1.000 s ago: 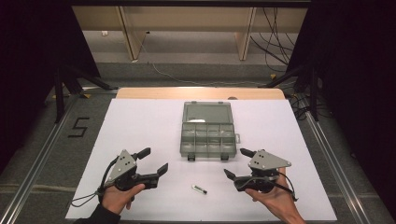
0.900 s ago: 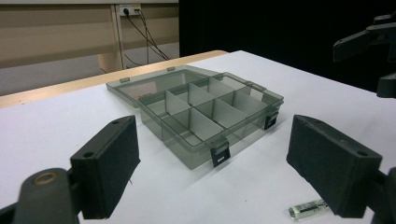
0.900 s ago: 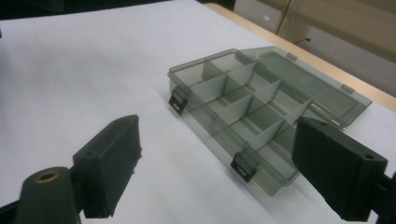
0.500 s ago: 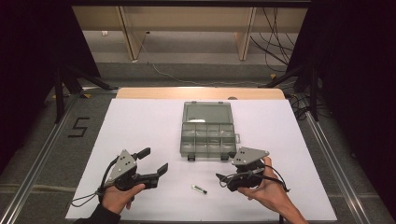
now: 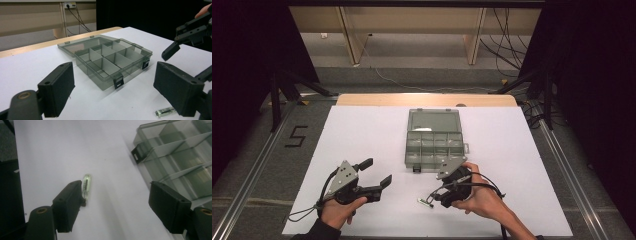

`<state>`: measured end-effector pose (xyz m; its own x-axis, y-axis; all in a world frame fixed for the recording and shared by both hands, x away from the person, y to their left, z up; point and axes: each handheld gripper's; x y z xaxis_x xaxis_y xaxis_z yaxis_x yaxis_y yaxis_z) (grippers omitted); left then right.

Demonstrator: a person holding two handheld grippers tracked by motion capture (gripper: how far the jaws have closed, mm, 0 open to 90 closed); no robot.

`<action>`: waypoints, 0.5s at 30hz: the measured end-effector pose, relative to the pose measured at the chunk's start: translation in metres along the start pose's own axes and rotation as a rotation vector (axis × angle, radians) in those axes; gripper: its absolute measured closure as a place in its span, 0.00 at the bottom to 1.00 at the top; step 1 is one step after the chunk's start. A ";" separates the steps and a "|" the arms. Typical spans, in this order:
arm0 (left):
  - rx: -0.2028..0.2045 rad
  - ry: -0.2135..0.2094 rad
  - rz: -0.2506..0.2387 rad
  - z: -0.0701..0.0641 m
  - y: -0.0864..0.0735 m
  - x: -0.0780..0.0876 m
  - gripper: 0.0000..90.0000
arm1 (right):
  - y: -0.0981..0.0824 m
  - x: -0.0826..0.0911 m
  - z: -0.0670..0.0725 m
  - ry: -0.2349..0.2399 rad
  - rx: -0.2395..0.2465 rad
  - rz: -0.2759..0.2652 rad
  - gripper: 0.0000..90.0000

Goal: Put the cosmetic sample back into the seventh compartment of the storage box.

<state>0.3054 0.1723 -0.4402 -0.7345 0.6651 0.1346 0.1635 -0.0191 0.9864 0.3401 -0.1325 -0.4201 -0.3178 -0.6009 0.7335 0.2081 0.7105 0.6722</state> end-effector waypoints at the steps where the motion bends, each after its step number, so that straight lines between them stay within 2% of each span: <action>1: 0.000 0.000 0.001 0.000 0.000 0.000 0.18 | 0.001 -0.002 0.001 0.007 0.002 0.009 0.32; 6: -0.002 0.003 0.006 0.000 0.000 0.001 0.18 | 0.008 -0.014 0.006 0.048 0.033 0.057 0.35; 15: -0.004 0.003 0.006 0.000 0.001 0.001 0.18 | 0.012 -0.031 0.011 0.095 0.035 0.153 0.44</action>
Point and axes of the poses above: each handheld gripper's, and its own axes: x roughly backward along the jaws, y roughly out of its top, z roughly to its left, and after that the axes turned 6 degrees about -z, right-handed
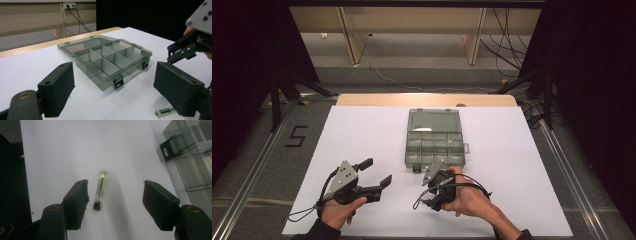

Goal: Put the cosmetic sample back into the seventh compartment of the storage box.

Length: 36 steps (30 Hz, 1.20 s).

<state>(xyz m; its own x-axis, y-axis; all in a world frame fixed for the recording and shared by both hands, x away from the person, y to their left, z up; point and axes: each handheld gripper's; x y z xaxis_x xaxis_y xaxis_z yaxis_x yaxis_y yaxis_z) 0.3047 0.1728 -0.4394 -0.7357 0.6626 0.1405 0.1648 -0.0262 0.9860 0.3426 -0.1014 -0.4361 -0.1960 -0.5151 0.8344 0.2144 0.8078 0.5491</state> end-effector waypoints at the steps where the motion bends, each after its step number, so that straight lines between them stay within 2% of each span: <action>1: 0.000 0.000 0.000 0.000 0.000 0.000 0.18 | 0.001 -0.002 0.000 0.009 0.003 0.011 0.45; 7: 0.002 0.000 -0.001 0.000 0.000 0.000 0.18 | 0.004 -0.014 0.001 0.039 0.008 0.076 0.51; 11: -0.001 -0.002 -0.004 0.000 0.000 0.000 0.18 | 0.005 -0.019 0.001 0.042 0.003 0.089 0.54; 17: 0.000 -0.004 -0.004 0.000 0.000 0.000 0.18 | 0.009 -0.027 0.002 0.059 -0.009 0.131 0.65; 27: 0.008 -0.001 -0.006 0.000 0.000 0.000 0.18 | 0.012 -0.035 0.003 0.063 -0.017 0.158 0.78; 31: 0.009 -0.005 -0.012 0.000 0.000 0.000 0.18 | 0.013 -0.037 0.002 0.055 0.014 0.189 0.83; 32: 0.010 -0.002 -0.005 0.000 0.000 0.000 0.18 | 0.014 -0.038 0.004 0.057 -0.006 0.183 0.86; 33: 0.011 -0.002 -0.004 0.000 0.000 0.000 0.18 | 0.014 -0.038 0.005 0.053 0.000 0.183 0.87; 34: 0.012 -0.002 -0.005 0.000 0.000 0.000 0.18 | 0.014 -0.038 0.003 0.049 0.026 0.185 0.90; 36: 0.007 -0.003 -0.007 0.000 0.000 0.000 0.18 | 0.015 -0.038 0.005 0.038 0.036 0.196 0.90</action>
Point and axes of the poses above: each handheld gripper's, and its own axes: x roughly backward along the jaws, y roughly out of its top, z roughly to its left, and after that the axes turned 6 degrees about -z, right-handed
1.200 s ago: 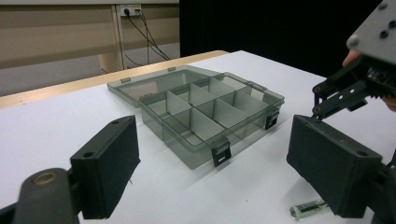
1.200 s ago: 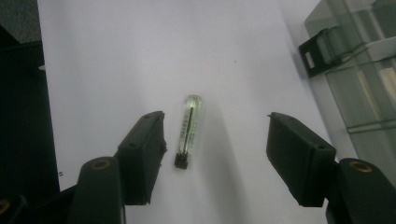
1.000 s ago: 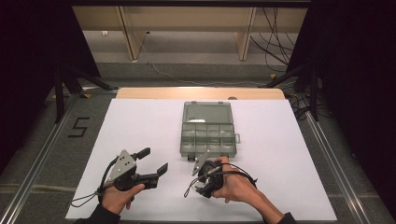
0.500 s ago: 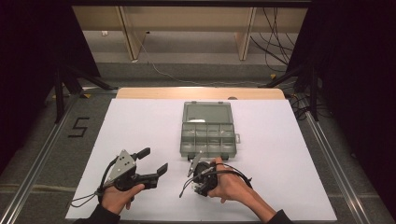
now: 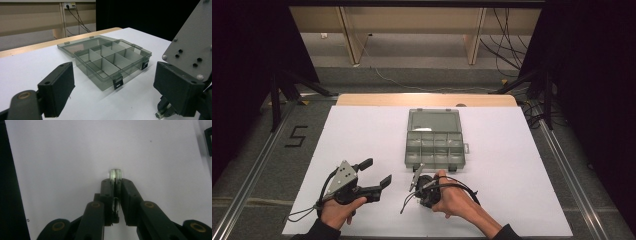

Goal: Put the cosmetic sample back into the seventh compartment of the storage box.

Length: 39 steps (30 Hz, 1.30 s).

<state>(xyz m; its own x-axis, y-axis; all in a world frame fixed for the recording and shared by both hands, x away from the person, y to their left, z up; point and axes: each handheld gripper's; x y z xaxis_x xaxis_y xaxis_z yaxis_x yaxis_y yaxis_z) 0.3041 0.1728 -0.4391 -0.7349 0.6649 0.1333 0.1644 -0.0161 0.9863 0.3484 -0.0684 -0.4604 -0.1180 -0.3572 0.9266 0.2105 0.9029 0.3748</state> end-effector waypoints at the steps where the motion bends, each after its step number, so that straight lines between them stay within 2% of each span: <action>1: -0.001 0.000 0.000 0.000 0.000 0.000 0.18 | 0.000 0.000 0.000 -0.001 0.006 0.000 0.90; 4: 0.006 0.001 -0.001 0.000 0.000 0.000 0.18 | 0.001 0.000 0.001 -0.008 0.008 0.008 0.90; 8: 0.003 0.001 -0.002 0.000 0.000 0.000 0.18 | -0.001 0.003 -0.001 -0.008 0.003 -0.011 0.90; 9: 0.004 0.001 -0.003 0.000 0.000 0.000 0.18 | -0.001 0.005 0.000 0.003 -0.033 -0.030 0.90; 11: 0.003 0.000 0.000 0.000 0.000 0.000 0.18 | -0.002 0.010 -0.003 -0.013 -0.028 -0.044 0.90; 13: 0.002 -0.001 -0.001 0.000 0.000 0.000 0.18 | -0.002 0.012 -0.004 -0.004 -0.037 -0.055 0.90; 14: -0.002 -0.003 -0.001 0.000 0.000 0.000 0.18 | -0.002 0.017 -0.006 -0.023 -0.044 -0.072 0.90; 16: 0.000 -0.001 -0.001 0.000 0.000 0.000 0.18 | -0.002 0.019 -0.008 -0.019 -0.044 -0.082 0.90; 20: 0.003 0.000 -0.001 0.000 0.000 0.000 0.18 | -0.004 0.030 -0.013 -0.041 -0.071 -0.131 0.90; 21: 0.003 0.000 -0.001 0.000 0.000 0.000 0.18 | -0.004 0.033 -0.015 -0.033 -0.074 -0.143 0.90; 24: 0.004 -0.001 -0.002 0.000 0.000 0.000 0.18 | -0.005 0.041 -0.019 -0.065 -0.086 -0.177 0.90; 30: 0.001 -0.008 -0.008 0.000 0.000 0.000 0.18 | -0.008 0.054 -0.027 -0.096 -0.100 -0.231 0.90; 39: 0.005 -0.005 -0.009 0.000 0.000 0.000 0.18 | -0.014 0.068 -0.039 -0.137 -0.137 -0.282 0.90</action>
Point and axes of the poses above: each handheld gripper's, and its own axes: x roughly backward along the jaws, y roughly out of its top, z roughly to its left, and after that the axes turned 6 degrees about -z, right-handed
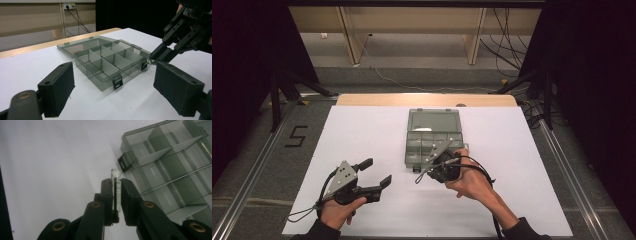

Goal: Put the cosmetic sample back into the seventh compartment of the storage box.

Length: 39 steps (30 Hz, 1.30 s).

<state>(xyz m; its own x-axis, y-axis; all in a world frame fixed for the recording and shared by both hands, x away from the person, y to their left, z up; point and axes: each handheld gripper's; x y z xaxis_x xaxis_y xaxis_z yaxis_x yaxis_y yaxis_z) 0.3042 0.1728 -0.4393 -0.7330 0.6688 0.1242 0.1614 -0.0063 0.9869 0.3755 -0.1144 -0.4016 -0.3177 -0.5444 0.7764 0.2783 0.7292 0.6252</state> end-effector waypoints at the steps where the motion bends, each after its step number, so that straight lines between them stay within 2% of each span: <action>1: -0.003 -0.001 0.000 0.000 0.000 0.000 0.18 | -0.001 0.002 -0.003 -0.008 -0.002 -0.006 0.90; 8: -0.002 -0.001 -0.001 0.000 0.000 0.000 0.18 | -0.002 0.007 -0.009 -0.029 -0.017 -0.029 0.90; 12: -0.003 0.005 0.006 0.000 0.001 0.001 0.18 | -0.002 0.010 -0.014 -0.051 -0.032 -0.049 0.90; 14: -0.002 -0.002 0.000 0.000 0.000 0.000 0.18 | -0.002 0.011 -0.015 -0.042 -0.043 -0.045 0.90; 15: 0.000 -0.001 0.000 0.000 0.000 0.000 0.18 | -0.002 0.012 -0.018 -0.065 -0.051 -0.059 0.90; 20: 0.000 0.004 0.007 0.000 0.000 0.000 0.18 | -0.003 0.014 -0.024 -0.073 -0.073 -0.064 0.90; 21: 0.000 0.001 -0.001 0.000 0.000 0.000 0.18 | -0.003 0.013 -0.027 -0.091 -0.090 -0.073 0.90; 25: -0.001 0.000 0.002 0.000 0.000 0.000 0.18 | -0.003 0.012 -0.031 -0.093 -0.096 -0.072 0.90; 26: -0.002 0.004 0.004 0.000 0.000 0.001 0.18 | -0.004 0.011 -0.034 -0.101 -0.114 -0.065 0.90; 28: -0.001 -0.001 0.001 0.000 0.000 0.000 0.18 | -0.004 0.009 -0.035 -0.108 -0.116 -0.069 0.90; 35: -0.001 0.005 0.008 0.000 0.000 0.001 0.18 | -0.008 0.002 -0.051 -0.139 -0.173 -0.067 0.90; 37: 0.001 0.007 0.005 0.000 0.000 0.001 0.18 | -0.008 0.001 -0.052 -0.136 -0.179 -0.060 0.90; 39: -0.002 -0.001 0.001 0.000 0.000 0.000 0.18 | -0.008 -0.002 -0.055 -0.146 -0.185 -0.075 0.90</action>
<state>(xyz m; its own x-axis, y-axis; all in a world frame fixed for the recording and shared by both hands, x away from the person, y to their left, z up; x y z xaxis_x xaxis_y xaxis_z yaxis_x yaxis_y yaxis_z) 0.3041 0.1731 -0.4396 -0.7322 0.6696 0.1248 0.1608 -0.0082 0.9870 0.4235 -0.1416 -0.4038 -0.4678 -0.5182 0.7160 0.4059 0.5936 0.6949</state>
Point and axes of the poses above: each handheld gripper's, and its own axes: x roughly backward along the jaws, y roughly out of its top, z roughly to its left, and after that the axes turned 6 degrees about -z, right-handed
